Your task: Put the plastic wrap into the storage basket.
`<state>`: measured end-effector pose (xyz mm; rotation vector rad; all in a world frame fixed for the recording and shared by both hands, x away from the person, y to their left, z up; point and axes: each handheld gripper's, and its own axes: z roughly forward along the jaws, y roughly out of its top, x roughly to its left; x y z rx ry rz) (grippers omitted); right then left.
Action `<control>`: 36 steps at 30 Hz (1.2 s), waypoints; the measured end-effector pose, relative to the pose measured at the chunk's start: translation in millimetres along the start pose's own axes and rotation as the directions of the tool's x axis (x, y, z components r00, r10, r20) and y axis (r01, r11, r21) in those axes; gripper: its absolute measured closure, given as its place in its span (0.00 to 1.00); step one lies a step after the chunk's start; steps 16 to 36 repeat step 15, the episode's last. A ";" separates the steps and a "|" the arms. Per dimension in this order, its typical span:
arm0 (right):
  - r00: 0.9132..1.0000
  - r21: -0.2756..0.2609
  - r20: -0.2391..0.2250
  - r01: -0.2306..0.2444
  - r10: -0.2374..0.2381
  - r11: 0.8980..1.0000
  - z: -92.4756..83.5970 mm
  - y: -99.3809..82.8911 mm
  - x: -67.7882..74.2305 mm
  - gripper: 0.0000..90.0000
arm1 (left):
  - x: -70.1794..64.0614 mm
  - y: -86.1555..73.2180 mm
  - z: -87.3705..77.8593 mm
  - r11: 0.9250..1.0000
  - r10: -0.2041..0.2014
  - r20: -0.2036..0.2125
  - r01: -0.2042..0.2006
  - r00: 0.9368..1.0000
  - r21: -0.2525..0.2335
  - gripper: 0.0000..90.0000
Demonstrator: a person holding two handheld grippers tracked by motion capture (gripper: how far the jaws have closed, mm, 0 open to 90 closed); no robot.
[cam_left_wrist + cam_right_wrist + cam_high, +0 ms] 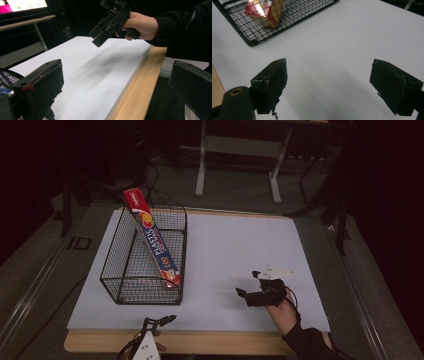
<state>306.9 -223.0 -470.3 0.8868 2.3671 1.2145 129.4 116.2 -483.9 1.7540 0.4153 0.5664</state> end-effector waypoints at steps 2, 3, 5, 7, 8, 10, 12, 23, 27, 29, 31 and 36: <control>1.000 -0.016 -0.003 0.000 0.000 1.000 0.4 -0.7 -0.6 0.16 | -0.1 -0.1 -0.2 1.000 0.002 0.001 -0.002 1.000 0.001 0.00; 1.000 -0.020 0.002 0.001 -0.001 1.000 0.7 -1.0 -0.8 0.16 | 0.0 -0.2 -0.3 1.000 0.005 0.001 -0.005 1.000 0.003 0.00; 1.000 -0.023 0.011 0.009 -0.008 1.000 0.7 -1.6 -1.6 0.16 | 0.5 -0.2 -0.7 1.000 0.006 0.001 -0.006 1.000 0.003 0.00; 1.000 -0.019 0.017 0.005 -0.005 1.000 1.5 -2.6 -3.0 0.16 | 1.0 -0.1 -0.7 1.000 0.003 0.000 -0.003 1.000 0.000 0.00; 1.000 -0.019 0.016 0.004 -0.004 1.000 2.1 -3.4 -3.8 0.16 | 1.0 -0.1 -0.7 1.000 0.002 0.000 -0.002 1.000 -0.001 0.00; 1.000 -0.014 0.012 -0.001 0.001 1.000 3.6 -4.6 -4.7 0.16 | 0.9 -0.2 -0.7 1.000 0.003 0.002 -0.003 1.000 0.001 0.00; 1.000 -0.010 0.006 -0.004 0.004 1.000 5.5 -5.7 -4.6 0.16 | 0.9 -0.3 -0.7 1.000 0.003 0.004 -0.003 1.000 0.001 0.00; 1.000 0.000 0.006 0.005 -0.005 1.000 7.8 -6.7 -3.9 0.16 | 1.1 -0.3 -0.8 1.000 0.002 0.004 -0.002 1.000 -0.001 0.00; 1.000 0.000 0.006 0.005 -0.005 1.000 7.8 -6.7 -3.9 0.16 | 1.1 -0.3 -0.8 1.000 0.002 0.004 -0.002 1.000 -0.001 0.00; 1.000 0.000 0.006 0.005 -0.005 1.000 7.8 -6.7 -3.9 0.16 | 1.1 -0.3 -0.8 1.000 0.002 0.004 -0.002 1.000 -0.001 0.00; 1.000 0.000 0.006 0.005 -0.005 1.000 7.8 -6.7 -3.9 0.16 | 1.1 -0.3 -0.8 1.000 0.002 0.004 -0.002 1.000 -0.001 0.00; 1.000 0.000 0.006 0.005 -0.005 1.000 7.8 -6.7 -3.9 0.16 | 1.1 -0.3 -0.8 1.000 0.002 0.004 -0.002 1.000 -0.001 0.00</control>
